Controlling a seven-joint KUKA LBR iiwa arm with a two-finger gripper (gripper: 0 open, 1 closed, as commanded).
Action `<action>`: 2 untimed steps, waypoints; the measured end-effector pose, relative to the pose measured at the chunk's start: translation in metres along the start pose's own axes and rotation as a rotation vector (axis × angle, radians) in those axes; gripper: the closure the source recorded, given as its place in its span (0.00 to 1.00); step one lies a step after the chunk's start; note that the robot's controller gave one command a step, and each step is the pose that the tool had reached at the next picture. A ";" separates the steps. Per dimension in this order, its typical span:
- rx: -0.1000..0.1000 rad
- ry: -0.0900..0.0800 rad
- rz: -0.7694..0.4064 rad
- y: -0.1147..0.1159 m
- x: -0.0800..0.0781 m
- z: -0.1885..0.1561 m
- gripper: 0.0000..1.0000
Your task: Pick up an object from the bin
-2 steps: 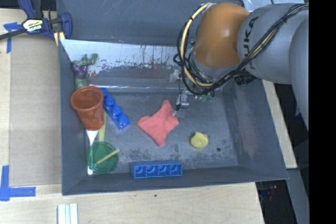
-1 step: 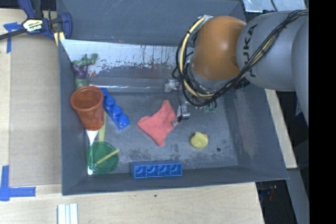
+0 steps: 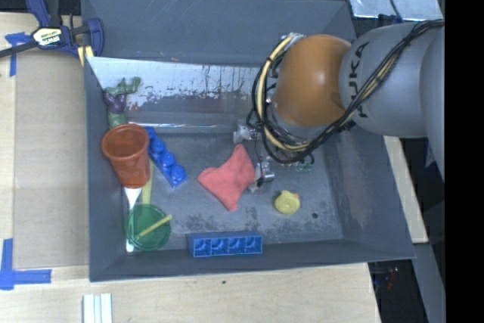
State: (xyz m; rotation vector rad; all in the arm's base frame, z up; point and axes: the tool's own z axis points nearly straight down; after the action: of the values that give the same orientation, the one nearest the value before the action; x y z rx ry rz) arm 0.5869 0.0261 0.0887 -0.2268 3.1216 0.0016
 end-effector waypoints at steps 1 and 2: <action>0.001 -0.004 0.079 -0.042 0.012 0.013 1.00; 0.000 -0.002 0.079 -0.042 0.013 0.013 0.00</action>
Offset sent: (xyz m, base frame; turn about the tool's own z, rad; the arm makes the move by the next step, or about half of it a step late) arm 0.0000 0.0000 0.0000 0.0000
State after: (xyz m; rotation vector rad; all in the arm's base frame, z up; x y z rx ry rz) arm 0.5803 -0.0175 0.0751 -0.1025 3.1259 0.0025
